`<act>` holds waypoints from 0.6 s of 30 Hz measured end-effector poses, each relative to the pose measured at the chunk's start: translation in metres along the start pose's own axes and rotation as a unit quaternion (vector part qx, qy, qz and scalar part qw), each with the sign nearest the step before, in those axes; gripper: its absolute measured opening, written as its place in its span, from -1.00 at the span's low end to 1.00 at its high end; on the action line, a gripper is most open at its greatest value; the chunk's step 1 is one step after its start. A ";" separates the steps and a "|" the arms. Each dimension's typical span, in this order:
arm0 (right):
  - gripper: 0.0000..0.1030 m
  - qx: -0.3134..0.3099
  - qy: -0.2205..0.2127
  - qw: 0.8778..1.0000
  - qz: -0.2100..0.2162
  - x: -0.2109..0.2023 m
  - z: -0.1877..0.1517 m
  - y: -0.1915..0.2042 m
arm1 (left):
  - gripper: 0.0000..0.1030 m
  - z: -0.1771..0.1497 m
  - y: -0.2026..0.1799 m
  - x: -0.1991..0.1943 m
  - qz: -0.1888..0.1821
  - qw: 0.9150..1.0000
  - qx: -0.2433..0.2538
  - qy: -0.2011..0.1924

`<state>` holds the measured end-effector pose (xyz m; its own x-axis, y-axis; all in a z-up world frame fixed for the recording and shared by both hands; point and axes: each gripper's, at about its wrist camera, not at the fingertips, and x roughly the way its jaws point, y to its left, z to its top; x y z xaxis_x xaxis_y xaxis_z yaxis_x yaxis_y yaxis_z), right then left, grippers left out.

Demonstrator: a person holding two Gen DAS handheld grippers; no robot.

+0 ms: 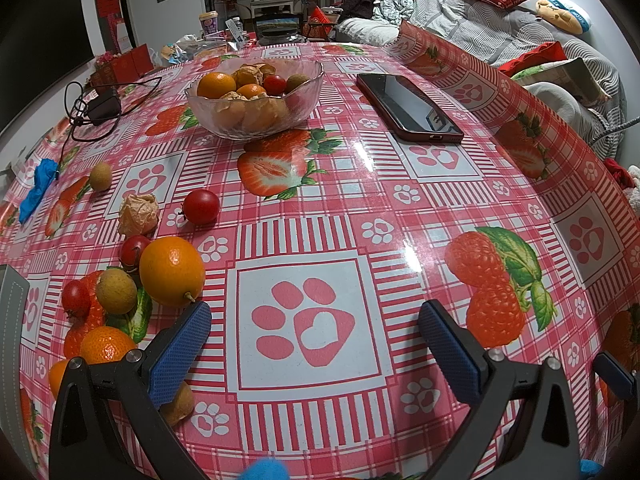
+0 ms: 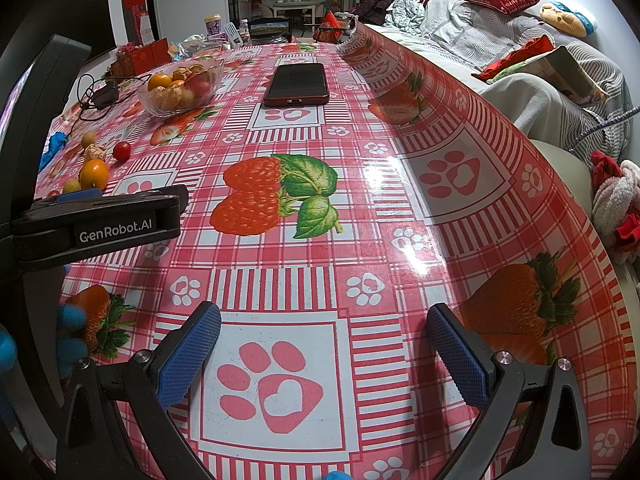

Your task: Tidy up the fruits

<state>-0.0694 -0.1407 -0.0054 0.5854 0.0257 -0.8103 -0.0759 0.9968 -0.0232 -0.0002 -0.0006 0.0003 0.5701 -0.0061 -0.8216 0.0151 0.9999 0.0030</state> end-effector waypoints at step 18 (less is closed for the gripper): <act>1.00 0.000 0.000 1.000 0.000 0.000 0.000 0.000 | 1.00 -0.039 0.079 -0.095 -0.023 1.000 0.009 -0.015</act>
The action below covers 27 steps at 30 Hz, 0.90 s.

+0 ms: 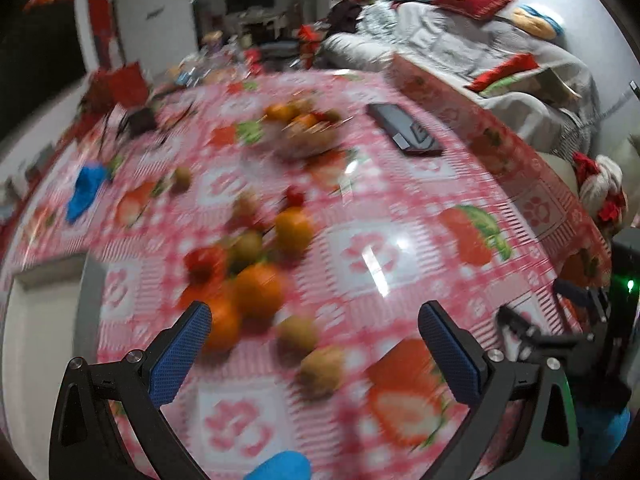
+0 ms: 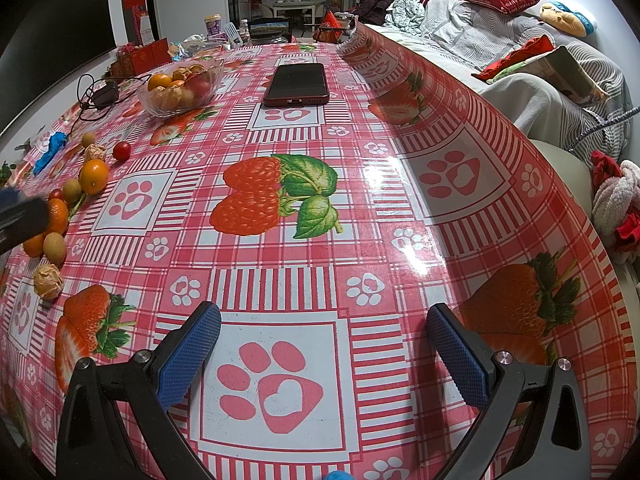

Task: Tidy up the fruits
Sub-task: 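Grasp a mandarin orange with the left gripper while the right gripper grasps a brown lumpy fruit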

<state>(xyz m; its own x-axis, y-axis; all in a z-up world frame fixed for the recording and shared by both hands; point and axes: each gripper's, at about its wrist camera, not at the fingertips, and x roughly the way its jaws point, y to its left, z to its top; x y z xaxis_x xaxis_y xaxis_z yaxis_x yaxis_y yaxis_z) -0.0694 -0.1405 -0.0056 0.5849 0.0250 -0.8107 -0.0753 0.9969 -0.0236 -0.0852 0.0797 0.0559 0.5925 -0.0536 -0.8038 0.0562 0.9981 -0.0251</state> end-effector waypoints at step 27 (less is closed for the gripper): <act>1.00 0.000 0.001 1.000 -0.001 -0.001 -0.001 -0.002 | 1.00 -0.010 0.073 0.061 0.058 0.994 -0.074 0.064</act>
<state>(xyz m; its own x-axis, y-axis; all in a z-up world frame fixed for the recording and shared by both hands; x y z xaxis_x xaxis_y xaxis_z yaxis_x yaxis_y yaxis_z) -0.0702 -0.1425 -0.0055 0.5831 0.0224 -0.8121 -0.0742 0.9969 -0.0258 -0.0529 0.1497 -0.0011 0.4806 0.0579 -0.8750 -0.1309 0.9914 -0.0063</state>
